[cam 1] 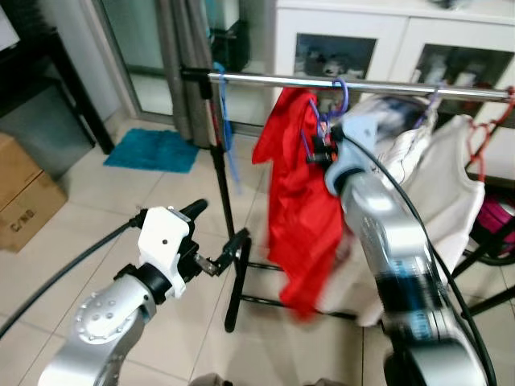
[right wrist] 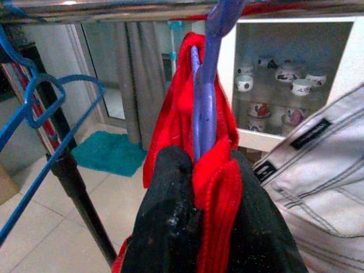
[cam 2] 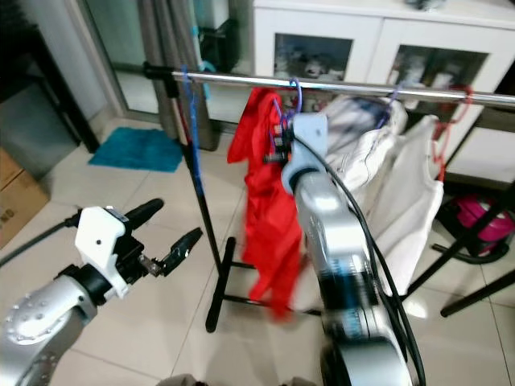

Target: Hang hanger

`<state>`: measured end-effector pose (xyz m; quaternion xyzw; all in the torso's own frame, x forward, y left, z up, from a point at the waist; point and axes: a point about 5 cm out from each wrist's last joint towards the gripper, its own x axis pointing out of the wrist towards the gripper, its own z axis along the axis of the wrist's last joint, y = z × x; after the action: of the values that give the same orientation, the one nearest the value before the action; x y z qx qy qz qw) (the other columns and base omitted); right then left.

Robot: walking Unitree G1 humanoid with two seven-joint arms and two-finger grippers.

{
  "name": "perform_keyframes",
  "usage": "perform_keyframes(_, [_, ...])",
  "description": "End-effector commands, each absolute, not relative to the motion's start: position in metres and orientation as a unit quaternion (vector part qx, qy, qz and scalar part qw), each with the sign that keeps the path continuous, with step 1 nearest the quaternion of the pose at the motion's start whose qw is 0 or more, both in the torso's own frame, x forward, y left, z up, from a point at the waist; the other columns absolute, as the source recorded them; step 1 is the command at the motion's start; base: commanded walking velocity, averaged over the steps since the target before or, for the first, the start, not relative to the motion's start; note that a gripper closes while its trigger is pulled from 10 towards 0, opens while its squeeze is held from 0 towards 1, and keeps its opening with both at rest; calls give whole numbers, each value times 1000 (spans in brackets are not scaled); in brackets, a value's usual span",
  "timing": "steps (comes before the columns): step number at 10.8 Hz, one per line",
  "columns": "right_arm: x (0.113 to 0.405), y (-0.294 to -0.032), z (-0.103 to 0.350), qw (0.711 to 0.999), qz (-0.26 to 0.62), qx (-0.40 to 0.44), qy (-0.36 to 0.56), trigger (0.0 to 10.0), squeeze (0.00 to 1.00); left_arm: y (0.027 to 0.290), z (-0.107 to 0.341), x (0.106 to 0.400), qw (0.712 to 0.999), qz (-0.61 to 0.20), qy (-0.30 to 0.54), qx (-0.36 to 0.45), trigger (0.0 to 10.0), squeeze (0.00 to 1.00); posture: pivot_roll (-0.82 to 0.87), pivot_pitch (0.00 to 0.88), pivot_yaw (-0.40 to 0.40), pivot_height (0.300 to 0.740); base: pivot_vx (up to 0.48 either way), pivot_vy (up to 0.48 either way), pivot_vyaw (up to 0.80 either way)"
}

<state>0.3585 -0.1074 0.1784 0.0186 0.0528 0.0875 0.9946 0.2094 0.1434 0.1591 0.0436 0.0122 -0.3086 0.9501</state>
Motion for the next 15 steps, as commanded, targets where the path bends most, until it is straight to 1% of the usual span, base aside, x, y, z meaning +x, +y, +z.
perform_keyframes(1, [378, -111, 188, 997, 61, 22, 49, 10000, 0, 144, 175, 205, 942, -335, -10, 36, 10000, 0, 51, 77, 52, 740, 0, 0, 0])
perform_keyframes(2, [384, -111, 190, 997, 56, 20, 50, 10000, 0, 145, 178, 203, 941, -338, -13, 31, 10000, 0, 51, 77, 52, 740, 0, 0, 0])
perform_keyframes(3, [399, -109, 196, 997, 53, 20, 55, 10000, 0, 148, 190, 204, 939, -339, -32, 39, 10000, 0, 65, 109, 52, 740, 0, 0, 0])
perform_keyframes(6, [414, -105, 208, 997, 50, 7, 57, 10000, 0, 157, 209, 200, 939, -336, -45, 62, 10000, 0, 108, 171, 41, 740, 0, 0, 0])
perform_keyframes(7, [415, -105, 208, 997, 49, 7, 59, 10000, 0, 158, 211, 198, 938, -337, -44, 64, 10000, 0, 111, 175, 41, 740, 0, 0, 0])
perform_keyframes(8, [418, -104, 212, 997, 36, 22, 62, 10000, 0, 160, 213, 191, 937, -340, -33, 67, 10000, 0, 131, 202, 42, 740, 0, 0, 0])
perform_keyframes(12, [422, -105, 219, 998, 27, 34, 55, 10000, 0, 162, 218, 182, 936, -344, -17, 69, 10000, 0, 150, 225, 37, 740, 0, 0, 0])
perform_keyframes(15, [420, -104, 208, 996, 30, 45, 67, 10000, 0, 163, 222, 180, 939, -334, -19, 72, 10000, 0, 155, 232, 34, 740, 0, 0, 0])
